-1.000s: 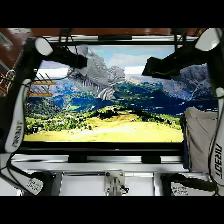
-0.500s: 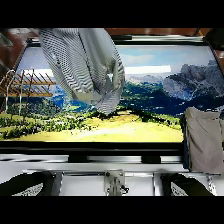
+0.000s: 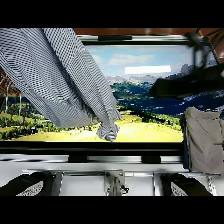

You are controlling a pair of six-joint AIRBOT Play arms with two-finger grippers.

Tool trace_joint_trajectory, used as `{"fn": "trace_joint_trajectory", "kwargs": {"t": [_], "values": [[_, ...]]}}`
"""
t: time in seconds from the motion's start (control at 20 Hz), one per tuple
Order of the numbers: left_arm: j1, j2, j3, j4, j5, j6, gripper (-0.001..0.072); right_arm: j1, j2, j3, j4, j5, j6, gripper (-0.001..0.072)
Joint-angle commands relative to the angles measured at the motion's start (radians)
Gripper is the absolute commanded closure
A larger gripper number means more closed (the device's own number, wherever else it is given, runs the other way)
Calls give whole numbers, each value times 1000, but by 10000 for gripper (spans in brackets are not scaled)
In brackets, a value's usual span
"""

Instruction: Fold the shirts.

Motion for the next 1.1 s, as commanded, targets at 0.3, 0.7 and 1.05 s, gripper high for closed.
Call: {"fn": "trace_joint_trajectory", "kwargs": {"t": [0.3,0.7,1.05], "values": [[19,3,0,50,-57,13,658,344,-198,-426,248,-233,-386,27],[19,4,0,61,-57,13,658,369,-229,-426,72,-510,-330,27],[19,4,0,76,-58,14,658,369,-238,-425,119,-646,-282,28]]}}
